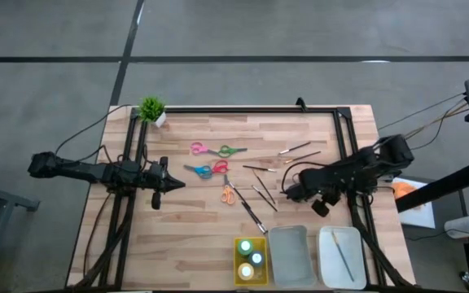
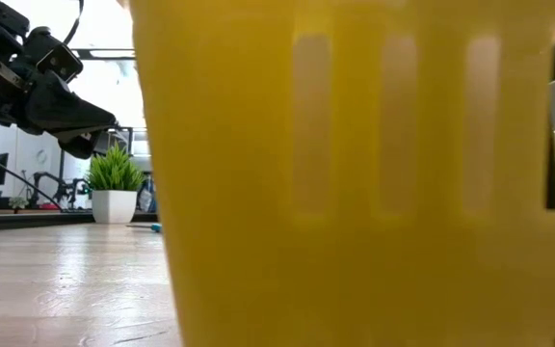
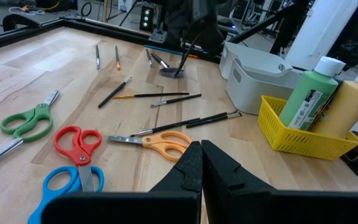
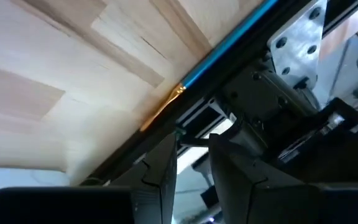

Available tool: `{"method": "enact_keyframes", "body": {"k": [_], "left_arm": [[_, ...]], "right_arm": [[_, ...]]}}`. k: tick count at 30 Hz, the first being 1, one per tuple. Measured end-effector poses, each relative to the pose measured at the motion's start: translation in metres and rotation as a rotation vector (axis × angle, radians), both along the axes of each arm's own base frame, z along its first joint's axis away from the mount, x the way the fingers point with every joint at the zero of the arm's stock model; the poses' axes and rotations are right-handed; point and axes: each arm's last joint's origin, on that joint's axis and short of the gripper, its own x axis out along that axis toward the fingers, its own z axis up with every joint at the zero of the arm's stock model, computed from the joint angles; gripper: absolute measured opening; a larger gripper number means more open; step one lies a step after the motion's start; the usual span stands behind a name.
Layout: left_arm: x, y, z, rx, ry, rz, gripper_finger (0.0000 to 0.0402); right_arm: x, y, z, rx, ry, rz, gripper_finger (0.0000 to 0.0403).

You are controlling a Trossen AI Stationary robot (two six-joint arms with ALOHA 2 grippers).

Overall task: Pick & Place Paint Supplies
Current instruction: Put the blue paint brush into the white bin

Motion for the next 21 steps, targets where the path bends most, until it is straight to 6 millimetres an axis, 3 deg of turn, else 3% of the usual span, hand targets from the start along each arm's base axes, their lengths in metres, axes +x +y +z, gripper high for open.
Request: {"method": "enact_keyframes", "body": {"k": [8,14,21], "left_arm": [[0.0,0.0,0.0,0.0,0.0,0.0,0.0],[0.0,0.0,0.0,0.0,0.0,0.0,0.0],[0.0,0.0,0.0,0.0,0.0,0.0,0.0]], "right_arm": [[-0.003,-0.01,-0.022,-0.001,0.043,-0.041,0.009],[-0.014,-0.012,-0.026,0.044,0.079,0.038,0.009],[-0.011,-0.012,-0.027,0.104,0.06,0.099,0.009]]}}
